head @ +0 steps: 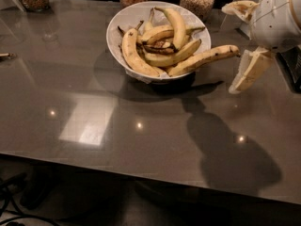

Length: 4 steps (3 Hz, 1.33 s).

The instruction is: Pick banana from white bowl

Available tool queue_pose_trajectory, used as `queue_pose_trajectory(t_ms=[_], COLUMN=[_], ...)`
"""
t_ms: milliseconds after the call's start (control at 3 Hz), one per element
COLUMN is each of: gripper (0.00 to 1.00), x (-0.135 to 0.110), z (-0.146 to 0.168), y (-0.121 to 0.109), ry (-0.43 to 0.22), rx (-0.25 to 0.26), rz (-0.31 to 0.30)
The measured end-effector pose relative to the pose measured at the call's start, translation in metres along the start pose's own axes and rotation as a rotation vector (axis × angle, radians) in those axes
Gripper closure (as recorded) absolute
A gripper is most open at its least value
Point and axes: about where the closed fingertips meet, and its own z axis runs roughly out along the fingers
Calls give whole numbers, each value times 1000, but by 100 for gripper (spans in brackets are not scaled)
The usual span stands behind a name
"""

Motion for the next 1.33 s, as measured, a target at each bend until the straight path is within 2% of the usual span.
queue_pose_trajectory(t_ms=[333,1000,1333], gripper=[7,31,50], x=[4,22,30], z=[24,62,74], y=[-10,-24,-27], ry=[-3,43,70], rx=[-2,-33,-50], rz=[-58,-100,-104])
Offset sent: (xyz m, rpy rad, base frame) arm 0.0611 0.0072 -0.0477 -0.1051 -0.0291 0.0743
